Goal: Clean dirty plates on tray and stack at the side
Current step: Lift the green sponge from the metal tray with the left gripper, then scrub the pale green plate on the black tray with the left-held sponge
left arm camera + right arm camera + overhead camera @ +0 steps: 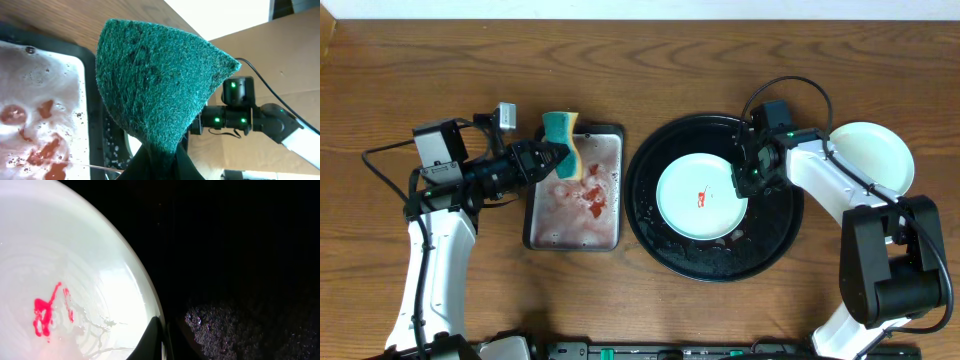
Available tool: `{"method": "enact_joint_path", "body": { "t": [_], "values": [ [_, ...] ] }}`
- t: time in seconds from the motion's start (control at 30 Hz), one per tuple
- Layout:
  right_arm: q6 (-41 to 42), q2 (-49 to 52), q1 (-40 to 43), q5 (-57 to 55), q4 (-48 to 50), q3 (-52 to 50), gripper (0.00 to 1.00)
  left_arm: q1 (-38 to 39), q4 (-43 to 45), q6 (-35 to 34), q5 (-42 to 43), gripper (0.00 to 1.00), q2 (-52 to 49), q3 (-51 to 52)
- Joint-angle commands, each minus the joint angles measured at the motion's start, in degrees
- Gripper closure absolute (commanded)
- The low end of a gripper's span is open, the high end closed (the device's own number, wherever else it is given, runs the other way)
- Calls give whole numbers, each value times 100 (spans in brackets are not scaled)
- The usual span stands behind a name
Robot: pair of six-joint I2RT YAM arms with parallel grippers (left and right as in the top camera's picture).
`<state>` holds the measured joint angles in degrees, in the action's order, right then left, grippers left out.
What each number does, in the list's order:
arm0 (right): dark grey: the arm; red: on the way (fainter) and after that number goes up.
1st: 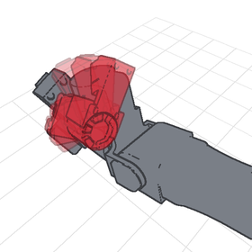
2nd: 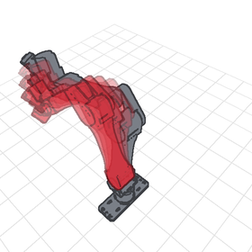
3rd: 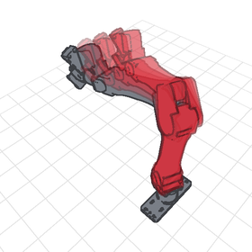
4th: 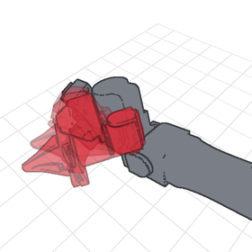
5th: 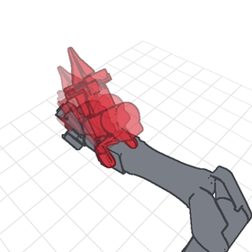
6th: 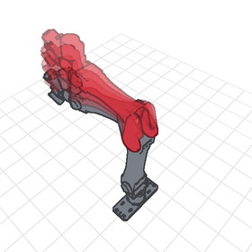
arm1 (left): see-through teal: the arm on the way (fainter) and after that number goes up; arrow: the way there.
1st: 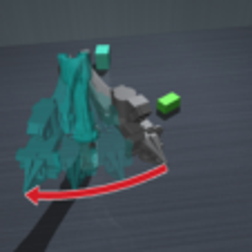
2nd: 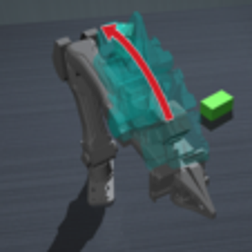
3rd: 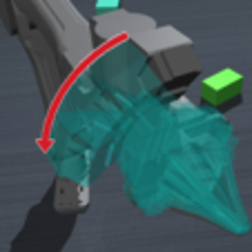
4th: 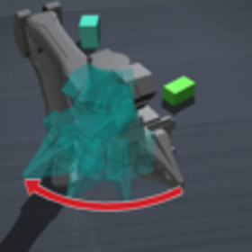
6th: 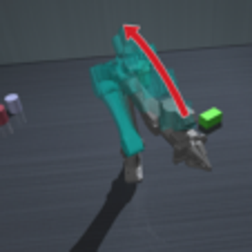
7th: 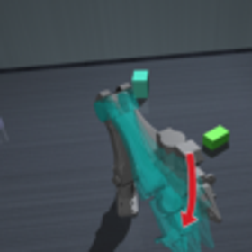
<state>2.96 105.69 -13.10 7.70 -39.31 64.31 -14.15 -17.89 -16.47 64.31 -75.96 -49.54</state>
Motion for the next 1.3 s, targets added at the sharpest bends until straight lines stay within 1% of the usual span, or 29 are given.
{"method": "enact_joint_path", "body": {
  "t": [0.0, 0.33, 0.4, 0.5, 0.57, 0.67, 0.73, 0.77, 0.87, 1.0, 1.07, 1.13, 1.2, 1.27],
  "values": [
    [-90, -4, -17, -13, 7, -35, 97, -31, 22, 98, 258, 93, 74, -136],
    [-90, -4, -20, -13, 4, -35, 97, -11, 22, 98, 236, 93, 74, -136],
    [-90, -4, -17, -13, 4, -35, 97, 76, -17, 105, -107, 93, 74, -131],
    [-90, -4, -17, -13, 0, -35, 97, 444, -352, 144, -1711, 93, 72, -131],
    [-90, -4, -20, -13, -13, -35, 97, 859, -625, 142, -2979, 93, 37, -131],
    [-90, -4, -17, -13, -33, -35, 97, 1513, -931, 140, -4496, 93, -125, -131],
    [-92, -4, -17, -15, -57, -35, 97, 1941, -1095, 153, -5198, 93, -321, -173],
    [-92, -4, -17, -15, -66, -35, 97, 2087, -1222, 186, -5340, 93, -444, -275],
    [-92, -4, -17, -15, -68, -35, 97, 2356, -1633, 232, -5436, 93, -780, -752],
    [-90, -4, -22, -13, -79, -35, 98, 2715, -2380, 273, -5449, 93, -1207, -1692],
    [-90, -4, -28, -13, -87, -35, 98, 2966, -2590, 273, -5425, 93, -1331, -2026],
    [-90, -4, -28, -11, -94, -35, 98, 3307, -2542, 271, -5193, 93, -1397, -2175],
    [-90, -4, -28, -13, -98, -35, 98, 3668, -2284, 243, -4907, 93, -1432, -2168],
    [-90, -4, -28, -13, -103, -35, 98, 4046, -2033, 61, -4848, 93, -1515, -2168]
  ]
}}
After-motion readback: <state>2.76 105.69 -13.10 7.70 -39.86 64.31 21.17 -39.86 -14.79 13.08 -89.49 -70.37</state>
